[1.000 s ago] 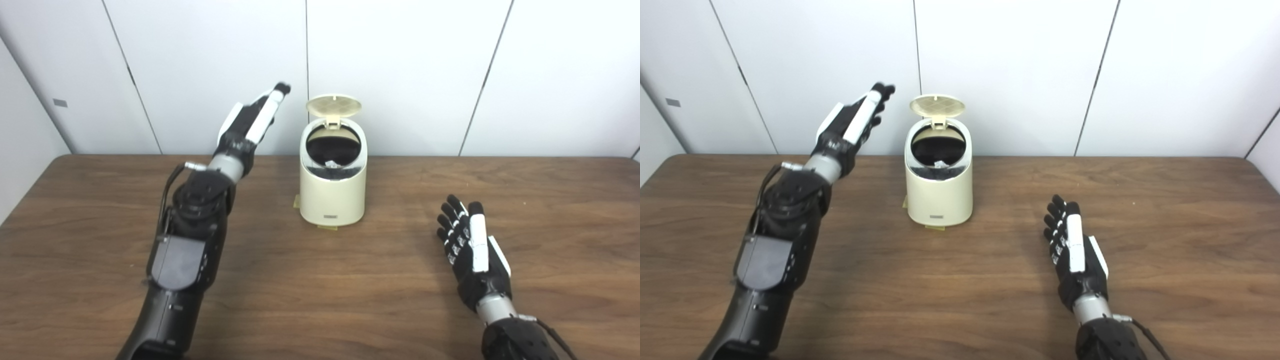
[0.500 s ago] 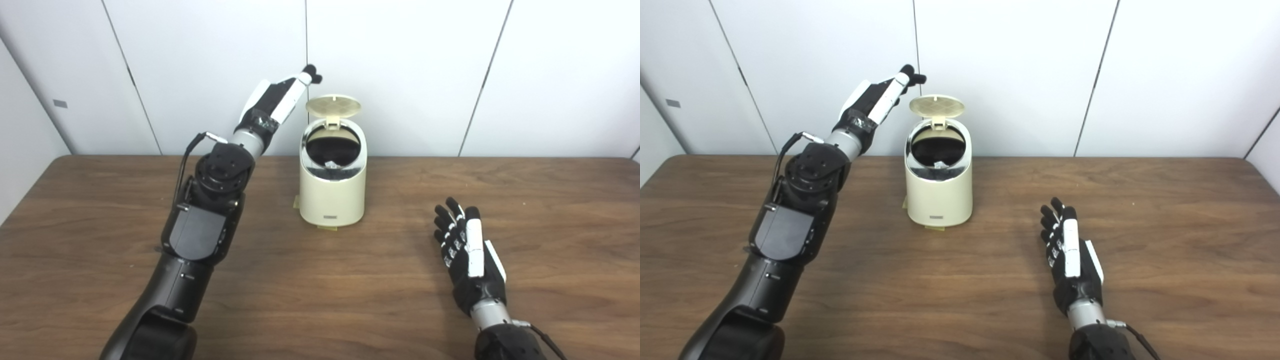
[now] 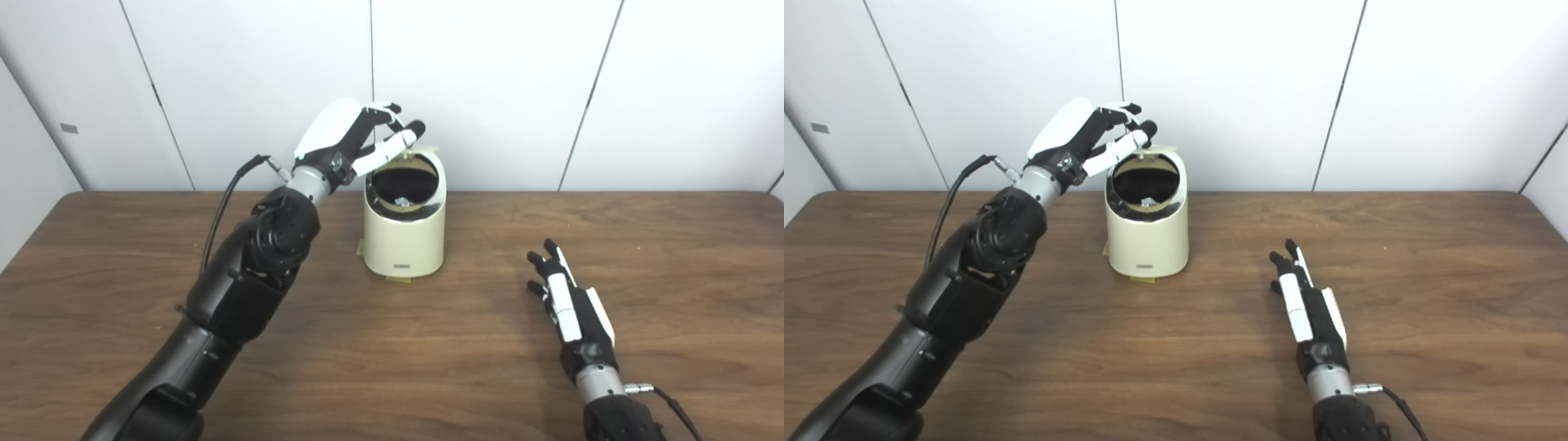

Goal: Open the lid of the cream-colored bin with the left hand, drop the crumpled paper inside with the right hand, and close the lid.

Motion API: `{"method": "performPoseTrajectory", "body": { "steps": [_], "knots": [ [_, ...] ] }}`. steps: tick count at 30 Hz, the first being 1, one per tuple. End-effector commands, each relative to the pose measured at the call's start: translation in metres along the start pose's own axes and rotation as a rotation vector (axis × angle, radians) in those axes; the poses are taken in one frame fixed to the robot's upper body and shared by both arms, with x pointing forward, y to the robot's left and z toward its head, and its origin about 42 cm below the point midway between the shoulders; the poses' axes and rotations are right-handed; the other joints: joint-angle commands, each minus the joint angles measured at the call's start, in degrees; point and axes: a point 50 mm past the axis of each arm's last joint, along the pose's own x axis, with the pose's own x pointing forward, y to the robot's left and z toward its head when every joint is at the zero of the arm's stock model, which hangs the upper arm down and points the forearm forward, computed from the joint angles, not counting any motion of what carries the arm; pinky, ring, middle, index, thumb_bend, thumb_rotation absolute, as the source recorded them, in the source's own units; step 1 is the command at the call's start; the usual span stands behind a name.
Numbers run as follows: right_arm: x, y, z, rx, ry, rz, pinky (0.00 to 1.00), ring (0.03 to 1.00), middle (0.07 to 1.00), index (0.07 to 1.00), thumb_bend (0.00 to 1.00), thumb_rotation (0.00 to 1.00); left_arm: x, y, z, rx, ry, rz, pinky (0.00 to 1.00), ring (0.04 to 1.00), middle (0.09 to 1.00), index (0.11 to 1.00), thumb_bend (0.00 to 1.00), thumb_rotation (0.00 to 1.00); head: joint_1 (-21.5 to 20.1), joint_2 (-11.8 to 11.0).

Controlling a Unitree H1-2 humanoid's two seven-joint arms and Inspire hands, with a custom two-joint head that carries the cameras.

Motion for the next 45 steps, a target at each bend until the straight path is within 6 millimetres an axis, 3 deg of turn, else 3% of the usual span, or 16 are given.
{"method": "performPoseTrajectory", "body": {
  "steps": [1,10,15,20,26,35,45],
  "knots": [
    [0.002,-0.001,0.005,-0.030,-0.015,-0.014,0.92,0.931,0.896,1.000,0.60,1.00,0.009,0.023,0.020,0.092,-0.098,0.063,0.83,0.910,0.867,0.567,0.53,1.00,0.0,0.2],
    [0.002,-0.001,0.006,-0.073,-0.014,-0.012,0.90,0.931,0.910,1.000,0.62,1.00,0.000,0.019,0.018,0.272,-0.129,0.059,0.83,0.897,0.836,0.564,0.54,1.00,0.1,0.6],
    [0.002,-0.006,0.008,-0.227,-0.062,-0.025,0.83,0.912,0.891,1.000,0.58,1.00,-0.005,0.009,0.004,0.340,-0.119,0.032,0.77,0.848,0.825,0.573,0.50,1.00,-0.1,0.7],
    [0.000,-0.008,0.012,-0.308,-0.096,-0.029,0.95,0.909,0.886,1.000,0.61,1.00,-0.009,-0.001,-0.008,0.371,-0.108,-0.026,0.81,0.875,0.846,0.629,0.51,1.00,-0.2,1.0],
    [0.000,-0.010,0.011,-0.397,-0.120,-0.028,0.89,0.908,0.909,1.000,0.65,1.00,-0.017,-0.014,-0.017,0.439,-0.078,-0.074,0.88,0.905,0.852,0.646,0.52,1.00,0.1,1.0],
    [0.005,-0.012,0.015,-0.439,-0.141,-0.030,0.87,0.932,0.927,1.000,0.65,1.00,-0.032,-0.033,-0.028,0.398,-0.065,-0.136,0.87,0.929,0.871,0.689,0.52,1.00,0.5,1.2],
    [0.007,-0.013,0.022,-0.465,-0.147,-0.047,0.87,0.938,0.928,1.000,0.62,1.00,-0.049,-0.057,-0.025,0.421,-0.103,-0.195,0.85,0.938,0.896,0.724,0.55,1.00,0.4,1.8]
  ]
}}
